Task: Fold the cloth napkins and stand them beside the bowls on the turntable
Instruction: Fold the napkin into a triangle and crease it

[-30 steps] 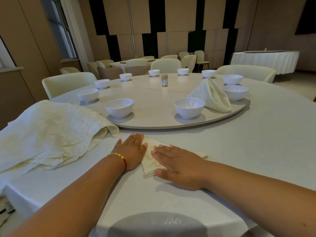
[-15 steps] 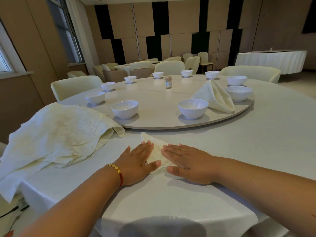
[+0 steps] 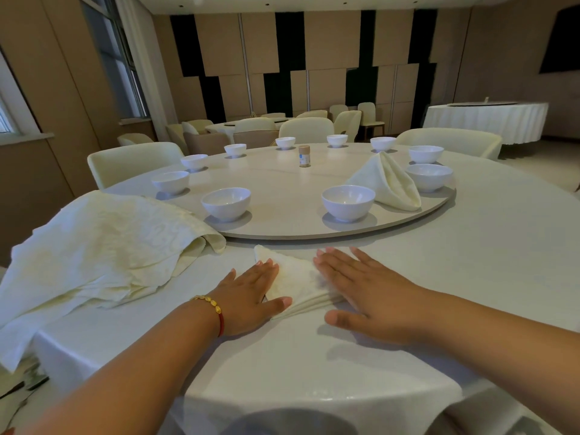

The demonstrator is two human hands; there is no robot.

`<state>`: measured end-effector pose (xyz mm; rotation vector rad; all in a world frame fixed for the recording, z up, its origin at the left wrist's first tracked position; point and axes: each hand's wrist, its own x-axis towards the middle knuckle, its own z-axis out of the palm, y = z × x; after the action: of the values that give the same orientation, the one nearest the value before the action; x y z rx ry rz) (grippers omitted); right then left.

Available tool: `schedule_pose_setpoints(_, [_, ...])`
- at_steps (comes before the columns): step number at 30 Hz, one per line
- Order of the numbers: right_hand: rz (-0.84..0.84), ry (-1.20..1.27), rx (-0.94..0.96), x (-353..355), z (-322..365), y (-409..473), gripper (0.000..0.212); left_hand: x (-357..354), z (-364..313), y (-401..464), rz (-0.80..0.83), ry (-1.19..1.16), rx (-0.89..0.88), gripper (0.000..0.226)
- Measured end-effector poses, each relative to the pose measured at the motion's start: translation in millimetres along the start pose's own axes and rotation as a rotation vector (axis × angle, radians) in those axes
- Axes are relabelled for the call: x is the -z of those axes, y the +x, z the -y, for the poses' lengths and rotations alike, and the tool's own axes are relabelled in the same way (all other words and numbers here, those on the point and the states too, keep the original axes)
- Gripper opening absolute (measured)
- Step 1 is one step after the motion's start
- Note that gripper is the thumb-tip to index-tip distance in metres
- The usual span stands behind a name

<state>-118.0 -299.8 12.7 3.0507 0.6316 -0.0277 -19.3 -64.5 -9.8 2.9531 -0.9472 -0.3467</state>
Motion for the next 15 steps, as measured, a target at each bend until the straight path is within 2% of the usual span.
schedule_pose_setpoints(5, [0.14, 0.177, -0.007, 0.9, 18.6, -1.7, 0.08, -0.8, 1.3, 0.1, -0.043, -0.055, -0.015, 0.069])
schedule_pose_setpoints(7, [0.146, 0.185, -0.016, -0.6, 17.9, -3.8, 0.075, 1.3, 2.4, -4.6, -0.125, -0.202, -0.035, 0.063])
schedule_pose_setpoints(10, [0.145, 0.186, -0.02, -2.2, 18.1, -3.2, 0.076, 6.2, 0.8, -16.4, -0.267, -0.452, -0.091, 0.035])
schedule_pose_setpoints(12, [0.147, 0.192, -0.022, -3.1, 17.6, -2.0, 0.077, 8.7, -2.8, -23.2, -0.301, -0.426, -0.154, 0.026])
schedule_pose_setpoints(15, [0.132, 0.21, -0.022, -3.6, 15.7, -1.4, 0.078, 8.8, -1.4, -23.6, -0.312, -0.298, -0.218, 0.028])
